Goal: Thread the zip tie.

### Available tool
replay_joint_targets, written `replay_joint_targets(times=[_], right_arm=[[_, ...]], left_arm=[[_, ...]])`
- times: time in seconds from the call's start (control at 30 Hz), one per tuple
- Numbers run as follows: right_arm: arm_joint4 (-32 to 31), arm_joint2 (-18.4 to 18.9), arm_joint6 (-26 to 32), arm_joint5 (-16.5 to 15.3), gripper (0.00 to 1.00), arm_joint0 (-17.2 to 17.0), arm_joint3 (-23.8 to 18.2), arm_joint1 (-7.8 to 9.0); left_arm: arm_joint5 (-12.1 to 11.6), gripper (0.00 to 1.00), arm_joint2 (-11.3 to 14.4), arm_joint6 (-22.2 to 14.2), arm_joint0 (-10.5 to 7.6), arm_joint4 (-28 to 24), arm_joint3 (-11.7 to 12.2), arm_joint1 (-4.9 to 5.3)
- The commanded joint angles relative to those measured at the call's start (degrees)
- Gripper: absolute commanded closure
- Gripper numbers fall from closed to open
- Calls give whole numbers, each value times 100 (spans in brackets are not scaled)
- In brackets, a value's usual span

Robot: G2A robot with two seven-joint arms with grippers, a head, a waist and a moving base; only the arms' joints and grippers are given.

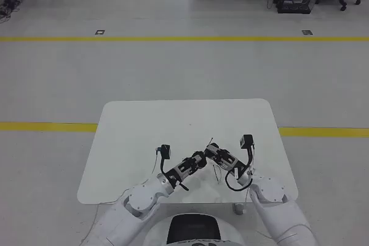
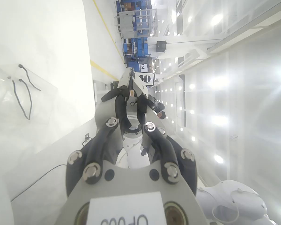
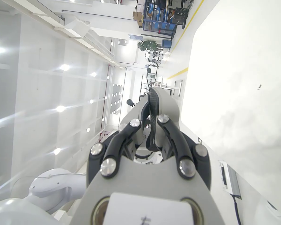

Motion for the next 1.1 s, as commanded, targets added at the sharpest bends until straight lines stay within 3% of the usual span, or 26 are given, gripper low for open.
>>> replay_joint_targets(times=[0.0,0.1,0.2,0.43,0.47,0.5,0.53,0.9,1.07], right_arm=[[-8,1,0,0,100,-7,-10,-2],[-17,6,0,0,100,-16,-23,-5],[-23,12,4,0,100,-29,-37,-8],[-19,35,11,0,100,-65,-89,-15],[-21,40,18,0,83,-69,-94,-16],[-37,44,30,0,56,-71,-98,-15],[-44,47,37,0,0,-75,-107,-16],[-30,395,128,0,0,-222,-216,27],[212,671,476,0,0,-249,-225,64]], left_arm=[[3,91,6,16,-2,1,2,1],[-1,91,12,51,0,2,-1,2],[-6,100,16,75,0,16,-4,4],[-85,100,-11,116,46,27,-42,21],[-102,100,-21,104,60,25,-53,27],[-111,100,-29,94,67,26,-63,31],[-128,100,-39,78,76,30,-73,36],[-147,100,-238,-290,122,-116,-125,117],[87,100,-357,-568,82,-125,-201,170]])
